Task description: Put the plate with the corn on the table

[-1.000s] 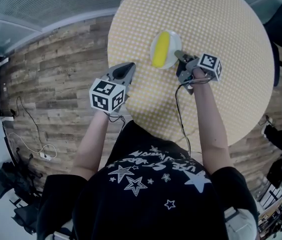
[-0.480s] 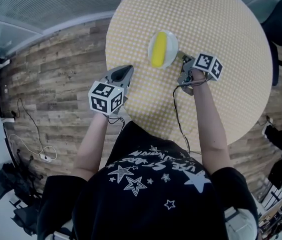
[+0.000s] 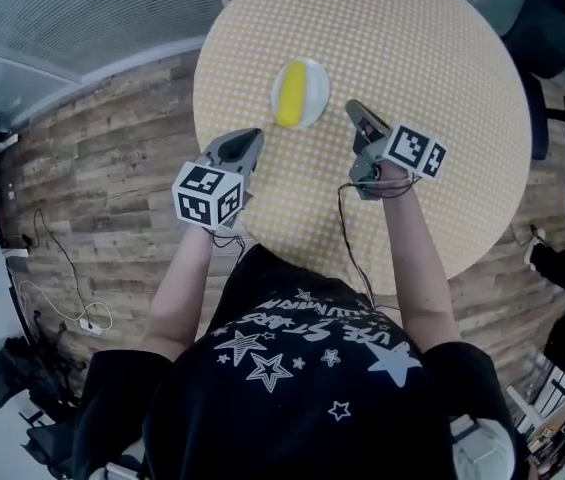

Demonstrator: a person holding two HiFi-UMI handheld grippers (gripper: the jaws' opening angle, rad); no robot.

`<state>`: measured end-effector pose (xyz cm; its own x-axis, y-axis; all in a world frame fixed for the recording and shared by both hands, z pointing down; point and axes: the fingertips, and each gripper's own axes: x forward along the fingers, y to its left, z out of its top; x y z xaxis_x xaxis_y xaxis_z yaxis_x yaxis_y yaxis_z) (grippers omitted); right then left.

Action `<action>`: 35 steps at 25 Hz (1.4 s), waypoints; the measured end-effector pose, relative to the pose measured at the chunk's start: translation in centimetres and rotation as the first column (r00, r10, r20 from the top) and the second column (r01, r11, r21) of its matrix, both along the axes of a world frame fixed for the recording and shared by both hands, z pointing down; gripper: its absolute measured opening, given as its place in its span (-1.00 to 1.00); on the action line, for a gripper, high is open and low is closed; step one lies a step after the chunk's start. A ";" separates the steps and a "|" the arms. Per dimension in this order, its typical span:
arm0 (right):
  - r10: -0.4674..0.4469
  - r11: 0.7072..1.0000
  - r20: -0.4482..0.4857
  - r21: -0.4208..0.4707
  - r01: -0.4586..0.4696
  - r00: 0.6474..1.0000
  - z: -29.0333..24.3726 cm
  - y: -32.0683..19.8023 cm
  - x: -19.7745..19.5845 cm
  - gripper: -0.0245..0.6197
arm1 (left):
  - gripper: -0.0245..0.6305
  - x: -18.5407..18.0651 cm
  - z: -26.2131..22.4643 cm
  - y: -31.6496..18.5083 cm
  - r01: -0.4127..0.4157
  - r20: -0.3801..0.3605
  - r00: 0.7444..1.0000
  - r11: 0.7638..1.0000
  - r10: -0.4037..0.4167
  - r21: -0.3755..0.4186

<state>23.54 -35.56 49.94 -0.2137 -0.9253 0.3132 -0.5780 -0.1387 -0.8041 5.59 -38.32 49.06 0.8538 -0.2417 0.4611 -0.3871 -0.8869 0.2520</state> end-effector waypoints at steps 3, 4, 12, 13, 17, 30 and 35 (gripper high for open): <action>-0.069 0.996 -0.119 0.051 0.075 0.991 -2.2 1.2 -1.2 -0.80 | -0.90 0.2 -0.5 1.7 0.003 -0.010 1.000 1.000 -0.003 0.001; -0.089 0.993 -0.152 0.061 0.099 0.984 -2.8 1.6 -1.6 -0.80 | -0.90 0.2 -0.7 2.4 -0.001 -0.010 1.000 1.000 0.001 0.003; -0.148 0.971 -0.300 0.137 0.196 0.942 -6.6 7.0 -1.9 -0.80 | -0.90 1.1 -4.0 7.5 0.031 -0.039 0.999 0.997 -0.028 0.070; -0.147 0.968 -0.335 0.147 0.205 0.931 -7.2 7.6 -1.9 -0.80 | -0.90 1.3 -4.6 8.1 0.035 -0.046 0.998 0.996 -0.031 0.081; -0.123 0.961 -0.442 0.171 0.218 0.888 -9.2 10.2 -1.3 -0.79 | -0.90 2.1 -7.1 10.7 0.049 -0.077 0.996 0.991 -0.039 0.128; -0.175 0.853 -0.453 0.373 0.364 0.874 -11.6 17.4 -3.4 -0.79 | -0.90 1.5 -13.8 18.8 0.217 -0.125 0.974 0.931 -0.188 0.292; -0.236 0.832 -0.408 0.385 0.400 0.882 -11.2 19.5 -5.7 -0.79 | -0.90 1.2 -13.5 21.8 0.216 -0.078 0.976 0.918 -0.202 0.332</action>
<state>17.89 -16.07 38.70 -0.4811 -0.8766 -0.0093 -0.7654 0.4252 -0.4832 6.79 -16.56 35.54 0.7836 -0.5513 0.2865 -0.5686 -0.8222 -0.0272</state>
